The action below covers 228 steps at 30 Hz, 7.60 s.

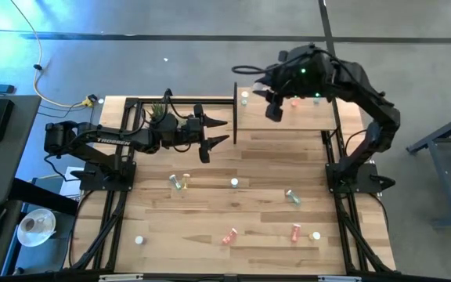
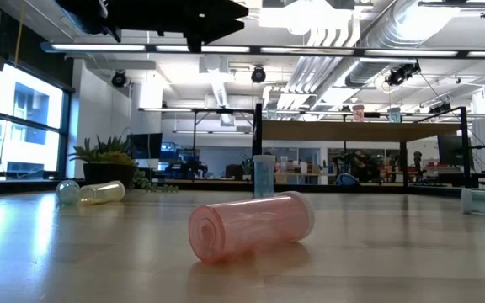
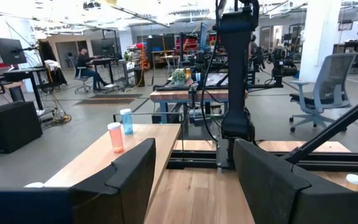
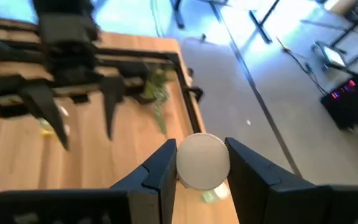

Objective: Pick and place medicine bottles onto shelf by color
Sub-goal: Put the yellow pill bottle on the shelf, then adjust the pink bottle on the shelf, then put the light blue pill bottle aligned with the other light blue pill bottle on the shelf

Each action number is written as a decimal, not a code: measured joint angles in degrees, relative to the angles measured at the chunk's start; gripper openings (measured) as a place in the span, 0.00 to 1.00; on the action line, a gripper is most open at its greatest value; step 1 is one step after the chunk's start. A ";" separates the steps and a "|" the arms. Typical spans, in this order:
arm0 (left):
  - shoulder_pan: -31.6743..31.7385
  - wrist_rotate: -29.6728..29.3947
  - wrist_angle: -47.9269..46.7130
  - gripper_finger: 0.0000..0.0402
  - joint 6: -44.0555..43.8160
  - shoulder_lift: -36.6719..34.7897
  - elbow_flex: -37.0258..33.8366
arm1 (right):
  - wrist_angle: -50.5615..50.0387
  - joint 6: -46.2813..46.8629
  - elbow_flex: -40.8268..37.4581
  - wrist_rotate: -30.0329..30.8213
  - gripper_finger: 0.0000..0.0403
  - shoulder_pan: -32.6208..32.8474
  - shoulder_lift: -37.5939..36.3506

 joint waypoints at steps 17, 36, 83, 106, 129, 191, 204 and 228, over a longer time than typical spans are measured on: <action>0.00 0.00 0.01 0.52 0.00 0.02 0.00 | 2.82 6.61 -21.09 -7.05 0.26 -17.97 -1.64; 0.00 0.01 0.01 0.52 0.00 0.02 -0.02 | 16.36 9.24 -38.88 -9.32 0.26 -24.45 -1.64; -0.76 0.03 -0.03 0.52 -0.02 0.02 -0.04 | 21.57 21.20 -44.94 2.53 0.26 -21.95 -0.61; -0.87 0.03 -0.13 0.52 -0.02 0.02 -0.04 | 19.50 20.84 -44.89 4.42 0.34 -21.98 -0.15; -0.87 0.00 -0.03 0.52 -0.01 0.02 -0.04 | 19.61 20.20 -44.87 4.49 0.36 -22.00 -3.35; -0.87 0.00 -1.71 0.52 0.00 0.04 -0.04 | 22.81 24.48 -71.96 4.84 0.36 -21.37 -21.25; -0.86 0.00 -1.69 0.52 0.00 0.04 -0.04 | 27.71 22.93 -73.02 5.83 0.36 -24.69 -21.25; -0.87 -0.04 -4.06 0.52 0.01 0.04 -0.04 | 28.46 23.36 -73.02 1.83 0.36 -23.01 -22.49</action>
